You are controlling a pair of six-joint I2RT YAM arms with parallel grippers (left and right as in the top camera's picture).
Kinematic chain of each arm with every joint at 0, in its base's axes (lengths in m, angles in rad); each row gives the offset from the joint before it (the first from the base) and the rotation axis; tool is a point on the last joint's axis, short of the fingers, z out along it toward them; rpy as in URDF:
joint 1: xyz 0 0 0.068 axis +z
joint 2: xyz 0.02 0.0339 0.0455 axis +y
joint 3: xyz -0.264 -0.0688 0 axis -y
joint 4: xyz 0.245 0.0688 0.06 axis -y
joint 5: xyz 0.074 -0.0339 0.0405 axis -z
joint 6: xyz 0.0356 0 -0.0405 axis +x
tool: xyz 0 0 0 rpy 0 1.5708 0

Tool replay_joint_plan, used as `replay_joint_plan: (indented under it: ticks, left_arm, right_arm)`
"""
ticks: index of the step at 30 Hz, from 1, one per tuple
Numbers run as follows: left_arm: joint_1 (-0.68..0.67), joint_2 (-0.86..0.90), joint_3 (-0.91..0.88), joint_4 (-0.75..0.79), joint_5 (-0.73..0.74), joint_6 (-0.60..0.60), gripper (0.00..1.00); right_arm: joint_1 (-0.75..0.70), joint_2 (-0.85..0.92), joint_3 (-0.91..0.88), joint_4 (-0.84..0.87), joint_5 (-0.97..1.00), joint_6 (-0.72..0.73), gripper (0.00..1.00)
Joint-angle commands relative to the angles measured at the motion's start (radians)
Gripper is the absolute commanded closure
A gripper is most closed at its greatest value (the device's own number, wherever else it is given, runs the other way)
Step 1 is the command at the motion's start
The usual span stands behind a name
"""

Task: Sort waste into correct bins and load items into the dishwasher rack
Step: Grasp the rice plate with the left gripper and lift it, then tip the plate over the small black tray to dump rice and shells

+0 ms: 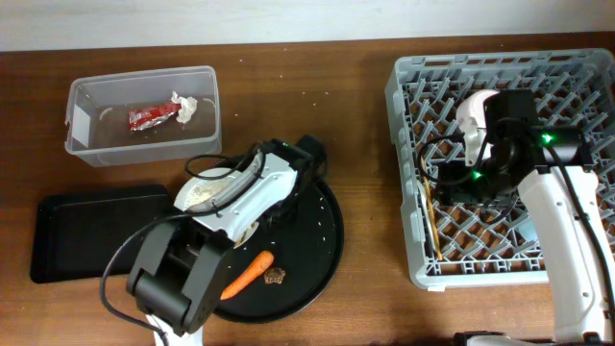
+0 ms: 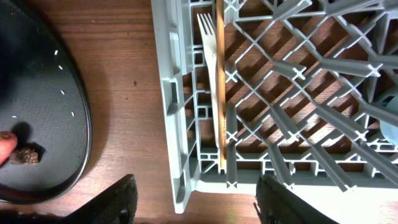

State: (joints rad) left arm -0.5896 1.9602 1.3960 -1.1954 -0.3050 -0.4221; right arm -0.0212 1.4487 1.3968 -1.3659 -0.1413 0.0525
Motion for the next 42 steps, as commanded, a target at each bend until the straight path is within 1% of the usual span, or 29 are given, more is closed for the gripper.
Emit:
replay_joint_plan:
  ticks: [1, 4, 6, 8, 12, 13, 16, 17, 19, 20, 22, 24, 25, 27, 28, 31, 33, 34, 36, 37, 38, 41, 42]
  left_arm:
    - [0.01, -0.069, 0.07, -0.058, -0.089, 0.005, 1.0]
    - [0.074, -0.124, 0.084, -0.082, -0.084, 0.005, 1.0]
    - [0.175, -0.194, 0.084, -0.082, -0.068, 0.005, 1.0]
    - [0.31, -0.24, 0.084, -0.06, 0.049, 0.076, 1.0]
    - [0.588, -0.248, 0.084, -0.023, 0.321, 0.205, 1.0]
    - [0.695, -0.248, 0.084, -0.009, 0.464, 0.258, 1.0]
    - [0.875, -0.248, 0.084, -0.002, 0.682, 0.329, 1.0]
    - [0.916, -0.248, 0.084, -0.003, 0.744, 0.342, 1.0]
    - [1.044, -0.248, 0.084, -0.019, 0.863, 0.343, 1.0]
    - [1.077, -0.248, 0.084, -0.022, 0.892, 0.349, 1.0]
    - [1.18, -0.248, 0.084, -0.034, 0.998, 0.395, 1.0]
    - [1.276, -0.248, 0.084, -0.045, 1.191, 0.477, 1.0]
    - [1.316, -0.248, 0.084, -0.055, 1.252, 0.523, 1.0]
    - [1.369, -0.248, 0.084, -0.068, 1.423, 0.623, 1.0]
    - [1.38, -0.248, 0.084, -0.079, 1.464, 0.649, 1.0]
    - [1.391, -0.248, 0.073, -0.093, 1.53, 0.716, 1.0]
    - [1.391, -0.248, 0.073, -0.105, 1.529, 0.716, 1.0]
    - [1.391, -0.248, 0.073, -0.147, 1.524, 0.716, 1.0]
    - [1.391, -0.248, 0.073, -0.167, 1.498, 0.716, 1.0]
    - [1.391, -0.248, 0.073, -0.157, 1.462, 0.713, 1.0]
    - [1.391, -0.248, 0.073, -0.18, 1.433, 0.671, 1.0]
    - [1.391, -0.248, 0.073, -0.179, 1.384, 0.66, 1.0]
    - [1.391, -0.248, 0.073, -0.186, 1.429, 0.657, 1.0]
  right_arm:
    - [-0.006, 0.003, 0.008, -0.008, -0.009, 0.008, 0.36]
    - [-0.006, 0.003, 0.007, -0.009, -0.008, 0.008, 0.36]
    - [-0.006, 0.003, 0.008, -0.009, -0.005, 0.007, 0.36]
    - [-0.006, 0.003, 0.007, -0.012, -0.005, 0.007, 0.36]
    - [-0.006, 0.003, 0.008, -0.018, -0.005, 0.007, 0.36]
    - [-0.006, 0.003, 0.008, -0.018, -0.005, 0.007, 0.36]
    - [-0.006, 0.003, 0.008, -0.018, -0.005, 0.007, 0.36]
    - [-0.006, 0.003, 0.008, -0.018, -0.005, 0.008, 0.36]
    - [-0.006, 0.003, 0.008, -0.019, -0.005, 0.008, 0.36]
    - [-0.006, 0.003, 0.008, -0.019, -0.005, 0.008, 0.36]
    - [-0.006, 0.003, 0.008, -0.019, -0.005, 0.007, 0.36]
    - [-0.006, 0.003, 0.008, -0.019, -0.005, 0.008, 0.36]
    - [-0.006, 0.003, 0.008, -0.018, -0.005, 0.008, 0.36]
    - [-0.006, 0.003, 0.008, -0.019, -0.005, 0.007, 0.36]
    - [-0.006, 0.003, 0.008, -0.019, -0.005, 0.007, 0.36]
    - [-0.006, 0.003, 0.008, -0.018, -0.005, 0.008, 0.36]
    - [-0.006, 0.003, 0.008, -0.018, -0.005, 0.008, 0.36]
    - [-0.006, 0.003, 0.008, -0.019, -0.005, 0.008, 0.36]
    - [-0.006, 0.003, 0.007, -0.018, -0.005, 0.008, 0.36]
    - [-0.006, 0.003, 0.008, -0.018, -0.005, 0.008, 0.36]
    - [-0.006, 0.003, 0.008, -0.019, -0.005, 0.008, 0.36]
    - [-0.006, 0.003, 0.008, -0.019, -0.005, 0.008, 0.36]
    - [-0.006, 0.003, 0.007, -0.023, -0.005, 0.008, 0.36]
